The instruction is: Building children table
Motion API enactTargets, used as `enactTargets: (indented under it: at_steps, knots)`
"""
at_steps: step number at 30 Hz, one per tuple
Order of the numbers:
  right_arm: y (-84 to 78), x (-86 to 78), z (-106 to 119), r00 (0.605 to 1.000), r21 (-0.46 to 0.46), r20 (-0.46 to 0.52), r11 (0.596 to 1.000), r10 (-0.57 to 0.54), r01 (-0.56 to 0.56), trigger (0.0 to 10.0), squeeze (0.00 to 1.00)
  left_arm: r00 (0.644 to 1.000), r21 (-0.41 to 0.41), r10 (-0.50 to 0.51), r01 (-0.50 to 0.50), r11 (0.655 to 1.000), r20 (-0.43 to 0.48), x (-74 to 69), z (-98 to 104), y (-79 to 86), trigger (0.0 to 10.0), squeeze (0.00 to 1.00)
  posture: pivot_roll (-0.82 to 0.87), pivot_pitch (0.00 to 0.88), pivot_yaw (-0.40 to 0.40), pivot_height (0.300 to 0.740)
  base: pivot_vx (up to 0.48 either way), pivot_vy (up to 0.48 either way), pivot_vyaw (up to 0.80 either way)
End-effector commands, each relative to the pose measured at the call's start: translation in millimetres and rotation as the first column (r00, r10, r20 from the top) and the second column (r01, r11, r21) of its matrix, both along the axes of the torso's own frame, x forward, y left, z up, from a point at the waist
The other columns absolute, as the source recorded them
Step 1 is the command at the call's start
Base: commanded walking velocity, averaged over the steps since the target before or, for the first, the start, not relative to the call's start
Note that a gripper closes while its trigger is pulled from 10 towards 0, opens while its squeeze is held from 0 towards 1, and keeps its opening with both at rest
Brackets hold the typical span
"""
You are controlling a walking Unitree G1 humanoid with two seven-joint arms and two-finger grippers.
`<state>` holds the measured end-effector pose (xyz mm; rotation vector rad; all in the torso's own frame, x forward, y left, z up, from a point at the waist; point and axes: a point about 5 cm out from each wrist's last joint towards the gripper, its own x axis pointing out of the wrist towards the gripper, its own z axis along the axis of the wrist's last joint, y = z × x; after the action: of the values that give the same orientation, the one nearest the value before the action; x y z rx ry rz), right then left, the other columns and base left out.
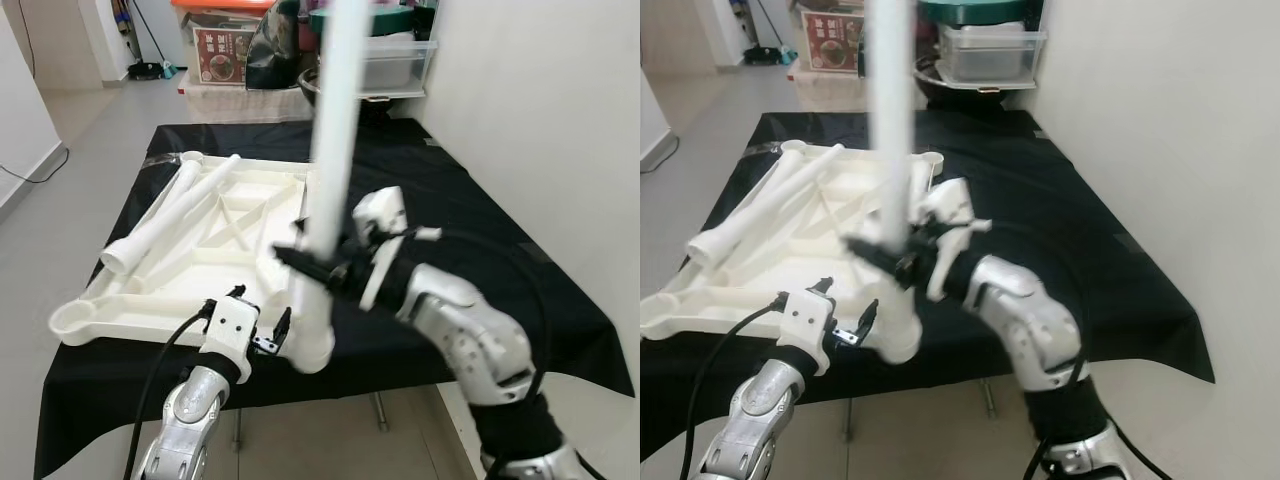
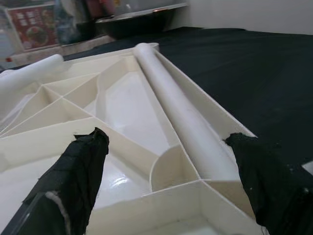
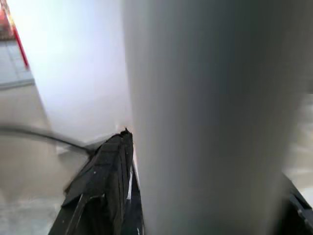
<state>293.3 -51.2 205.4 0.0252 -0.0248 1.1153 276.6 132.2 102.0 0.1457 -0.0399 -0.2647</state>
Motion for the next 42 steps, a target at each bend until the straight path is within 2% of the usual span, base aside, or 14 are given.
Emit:
enactTargets:
  at_steps: [1,2,3,5,8,9,15,16,22,23,26,28,34,42]
  knots:
    - [1.4,5.8,-14.7,0.998,-0.068,-0.025,0.996,-0.053,0.051,8.0,0.00,1.000,0.004,0.002,-0.002,1.000,0.009,-1.5,1.5,1.7,10.0,0.00,0.04,0.000,-0.075,0.740,0.000,0.000,0.00]
    - [1.4,5.8,-14.7,0.998,-0.068,-0.025,0.996,-0.053,0.051,8.0,0.00,1.000,0.004,0.002,-0.002,1.000,0.009,-1.5,1.5,1.7,10.0,0.00,0.04,0.000,-0.075,0.740,0.000,0.000,0.00]
    - [-6.4,21.6,-21.1,0.974,-0.083,-0.073,0.974,-0.216,0.210,0.0,0.00,1.000,0.005,0.005,-0.005,1.000,0.009,-2.0,1.4,3.3,10.0,0.00,0.04,0.000,-0.074,0.740,0.000,0.000,0.00]
    - [-39.0,48.9,-36.2,0.803,-0.143,-0.145,0.816,-0.578,0.561,0.0,0.00,1.000,0.010,0.007,-0.007,1.000,0.006,-2.6,0.5,5.1,10.0,0.00,0.03,0.000,-0.067,0.740,0.000,0.000,0.00]
    - [-77.0,57.8,-47.4,0.554,-0.172,-0.175,0.580,-0.814,0.796,0.0,0.00,1.000,0.010,-0.001,0.000,1.000,0.005,-1.8,0.5,2.5,10.0,0.00,0.02,0.000,-0.062,0.740,0.000,0.000,0.00]
    - [-77.0,57.8,-47.4,0.554,-0.172,-0.175,0.580,-0.814,0.796,0.0,0.00,1.000,0.010,-0.001,0.000,1.000,0.005,-1.8,0.5,2.5,10.0,0.00,0.02,0.000,-0.062,0.740,0.000,0.000,0.00]
    - [-109.2,46.3,-58.6,0.259,-0.174,-0.187,0.291,-0.948,0.941,0.0,0.00,1.000,0.006,-0.009,0.009,1.000,0.007,-0.5,1.0,-0.4,10.0,0.00,0.01,0.000,-0.052,0.740,0.000,0.000,0.00]
    - [-100.9,44.3,-58.6,0.296,-0.166,-0.207,0.332,-0.932,0.928,10.0,0.00,1.000,0.006,-0.011,0.011,1.000,0.007,-0.5,1.0,-0.3,10.0,0.00,0.01,0.000,-0.050,0.740,0.000,0.000,0.00]
    - [-68.9,40.3,-43.0,0.497,-0.045,-0.234,0.520,-0.836,0.853,10.0,0.00,1.000,0.006,-0.015,0.015,1.000,0.007,-0.1,0.8,-0.2,10.0,0.00,0.00,0.000,-0.046,0.740,0.000,0.000,0.00]
    - [-57.1,41.1,-27.3,0.589,0.043,-0.205,0.594,-0.782,0.803,10.0,1.00,1.000,0.006,-0.019,0.018,1.000,0.007,0.7,1.0,-0.9,10.0,0.00,0.00,0.000,-0.048,0.740,0.000,0.000,0.00]
    - [-50.3,42.7,-16.4,0.674,0.090,-0.202,0.671,-0.711,0.736,10.0,1.00,1.000,0.005,-0.020,0.020,1.000,0.009,1.3,1.4,-1.5,10.0,0.00,0.00,0.000,-0.051,0.740,0.000,0.000,0.00]
    - [-43.7,39.5,-2.6,0.793,0.143,-0.183,0.783,-0.581,0.606,10.0,0.00,1.000,0.002,-0.017,0.017,1.000,0.011,1.5,1.8,-1.4,10.0,0.00,0.00,0.000,-0.051,0.740,0.000,0.000,0.00]
    - [-28.1,11.0,27.1,0.985,0.193,-0.028,0.966,-0.169,0.171,10.0,0.00,1.000,0.000,-0.014,0.014,1.000,0.009,0.6,0.9,-0.5,10.0,0.00,0.00,0.000,-0.054,0.740,0.000,0.000,0.00]
    - [-11.5,6.0,-0.4,0.999,-0.013,0.032,1.000,-0.007,0.008,10.0,0.00,1.000,-0.003,0.001,-0.001,1.000,0.017,0.8,2.9,0.7,10.0,0.00,0.03,0.000,-0.076,0.740,0.000,0.000,0.00]
